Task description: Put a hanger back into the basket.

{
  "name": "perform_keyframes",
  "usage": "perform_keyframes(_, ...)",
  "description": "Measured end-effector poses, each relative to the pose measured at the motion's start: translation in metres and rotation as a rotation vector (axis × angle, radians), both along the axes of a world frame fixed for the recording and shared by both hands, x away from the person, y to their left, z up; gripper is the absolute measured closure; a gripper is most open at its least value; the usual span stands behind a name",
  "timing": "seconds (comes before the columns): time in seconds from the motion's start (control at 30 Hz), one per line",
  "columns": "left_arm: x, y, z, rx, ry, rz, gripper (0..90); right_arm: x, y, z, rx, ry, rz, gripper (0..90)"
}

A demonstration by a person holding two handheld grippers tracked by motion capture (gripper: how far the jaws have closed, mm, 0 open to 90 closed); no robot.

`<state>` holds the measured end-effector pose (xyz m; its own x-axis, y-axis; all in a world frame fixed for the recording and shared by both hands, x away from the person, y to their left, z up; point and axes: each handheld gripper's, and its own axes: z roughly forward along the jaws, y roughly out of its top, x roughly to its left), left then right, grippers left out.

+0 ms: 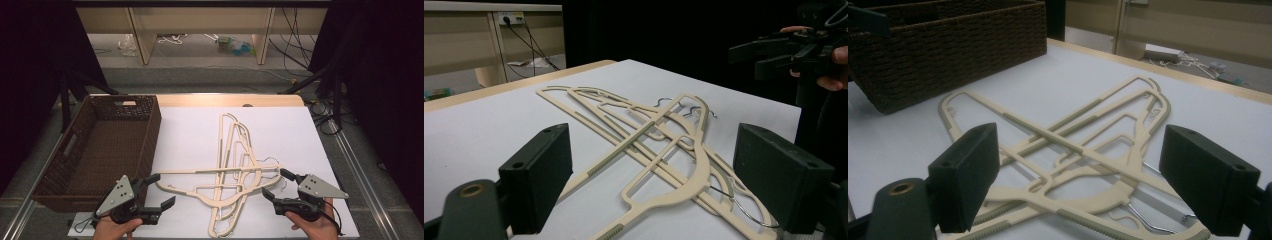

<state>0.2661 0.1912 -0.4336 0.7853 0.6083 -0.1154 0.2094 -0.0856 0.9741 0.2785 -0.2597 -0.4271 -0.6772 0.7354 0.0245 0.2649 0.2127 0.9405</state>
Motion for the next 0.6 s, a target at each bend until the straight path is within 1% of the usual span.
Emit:
perform_keyframes(0.03,0.0005,0.0004,0.0000,0.009,-0.009,-0.005,16.0,0.0004,0.0005,-0.0007,0.009,-0.008,0.000,17.5)
perform_keyframes(0.07,0.0007,0.0005,-0.0002,0.012,-0.008,-0.006,16.0,0.0003,0.0010,-0.0008,0.014,-0.006,0.005,17.5)
perform_keyframes(0.1,0.0003,-0.0002,-0.0006,0.004,0.005,0.000,16.0,-0.0001,0.0001,0.0001,-0.007,0.000,0.005,17.5)
perform_keyframes(0.17,0.0014,-0.0005,-0.0009,0.001,-0.006,-0.009,16.0,-0.0002,0.0004,-0.0002,-0.008,0.002,0.003,17.5)
perform_keyframes(0.2,0.0009,0.0000,-0.0002,0.013,-0.008,-0.010,16.0,0.0003,0.0008,-0.0008,-0.007,-0.002,-0.001,17.6)
perform_keyframes(0.23,0.0004,0.0001,0.0000,0.013,-0.007,-0.008,16.0,0.0004,0.0007,-0.0009,-0.009,0.024,0.026,17.8)
perform_keyframes(0.33,0.0004,0.0004,-0.0001,0.013,-0.008,-0.008,16.0,0.0007,0.0019,-0.0014,-0.017,0.022,0.019,17.8)
perform_keyframes(0.37,0.0004,0.0004,-0.0001,0.013,-0.008,-0.008,16.0,0.0012,0.0026,-0.0020,-0.010,0.025,0.032,17.8)
perform_keyframes(0.43,0.0013,0.0001,0.0000,0.012,-0.010,-0.010,16.0,0.0016,0.0035,-0.0025,-0.024,0.026,0.030,17.8)
perform_keyframes(0.47,0.0013,-0.0006,-0.0004,0.005,-0.007,-0.010,16.0,0.0021,0.0036,-0.0029,-0.018,0.026,0.039,17.9)
perform_keyframes(0.5,0.0016,-0.0015,-0.0009,-0.005,-0.007,-0.014,16.0,0.0022,0.0030,-0.0029,-0.024,0.030,0.037,18.7)
perform_keyframes(0.53,0.0018,-0.0014,-0.0007,0.002,-0.012,-0.020,16.0,0.0028,0.0034,-0.0035,-0.017,0.047,0.059,21.8)
perform_keyframes(0.57,0.0007,-0.0014,-0.0003,0.010,-0.004,-0.010,16.0,0.0029,0.0031,-0.0032,-0.030,0.060,0.079,24.2)
perform_keyframes(0.6,0.0005,-0.0018,-0.0004,0.006,-0.002,-0.011,16.0,0.0027,0.0036,-0.0030,-0.037,0.066,0.087,23.5)
